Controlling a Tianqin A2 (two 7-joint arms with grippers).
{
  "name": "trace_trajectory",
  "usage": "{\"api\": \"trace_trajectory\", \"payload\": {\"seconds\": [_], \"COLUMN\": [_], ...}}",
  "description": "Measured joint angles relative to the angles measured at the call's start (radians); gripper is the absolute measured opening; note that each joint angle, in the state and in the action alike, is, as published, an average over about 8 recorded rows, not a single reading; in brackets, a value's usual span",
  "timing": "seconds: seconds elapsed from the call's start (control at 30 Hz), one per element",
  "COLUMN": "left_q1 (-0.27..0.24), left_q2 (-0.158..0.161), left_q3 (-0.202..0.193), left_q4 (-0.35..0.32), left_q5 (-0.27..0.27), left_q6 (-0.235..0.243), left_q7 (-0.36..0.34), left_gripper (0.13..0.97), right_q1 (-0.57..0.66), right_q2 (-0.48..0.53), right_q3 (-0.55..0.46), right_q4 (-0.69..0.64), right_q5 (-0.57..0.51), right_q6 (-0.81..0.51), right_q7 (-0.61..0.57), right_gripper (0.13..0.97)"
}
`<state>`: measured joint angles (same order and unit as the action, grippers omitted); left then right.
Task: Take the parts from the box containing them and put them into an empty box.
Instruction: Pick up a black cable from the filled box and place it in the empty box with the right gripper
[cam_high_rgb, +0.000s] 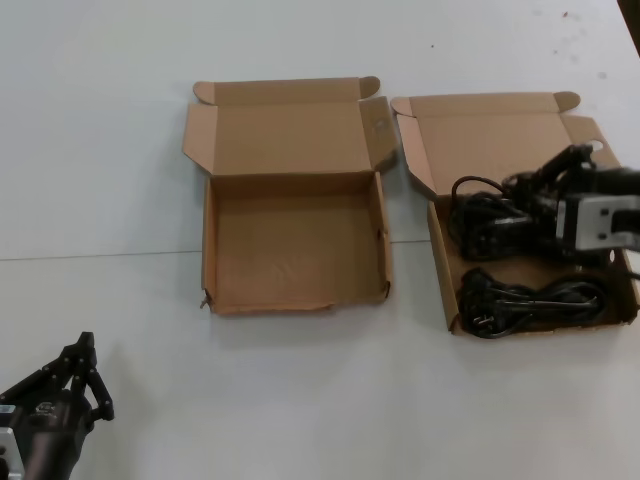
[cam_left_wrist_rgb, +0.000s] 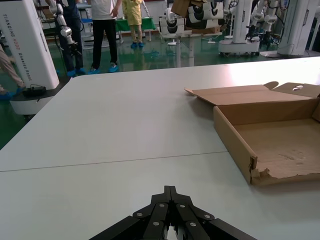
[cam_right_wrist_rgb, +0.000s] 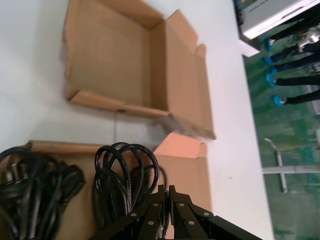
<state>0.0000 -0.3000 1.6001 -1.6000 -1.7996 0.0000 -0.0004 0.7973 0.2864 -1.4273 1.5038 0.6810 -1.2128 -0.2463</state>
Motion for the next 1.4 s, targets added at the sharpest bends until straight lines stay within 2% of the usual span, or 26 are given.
{"api": "trace_trajectory", "payload": {"seconds": [0.4,0.63,0.9,1.13,1.4], "left_q1": [0.0,0.0,0.0,0.0,0.0], "left_q2": [0.0,0.0,0.0,0.0,0.0], "left_q3": [0.0,0.0,0.0,0.0,0.0], "left_q4": [0.0,0.0,0.0,0.0,0.0], "left_q5": [0.0,0.0,0.0,0.0,0.0], "left_q6": [0.0,0.0,0.0,0.0,0.0], "left_q7": [0.0,0.0,0.0,0.0,0.0], "left_gripper": [0.156,0.156,0.156,0.156,0.156], "right_q1": [0.08,0.114,0.105,0.071,0.038], "right_q2": [-0.129,-0.226,-0.276,-0.285,-0.282], "right_q3": [0.089,0.093,0.031,-0.057,-0.119], "right_q4": [0.127,0.133,0.066,-0.024,-0.13], "right_q5": [-0.029,-0.023,0.05,0.15,0.212], "right_q6": [-0.135,-0.143,-0.038,0.114,0.241], "right_q7": [0.0,0.0,0.0,0.0,0.0], "right_gripper": [0.158,0.158,0.158,0.158,0.158]}}
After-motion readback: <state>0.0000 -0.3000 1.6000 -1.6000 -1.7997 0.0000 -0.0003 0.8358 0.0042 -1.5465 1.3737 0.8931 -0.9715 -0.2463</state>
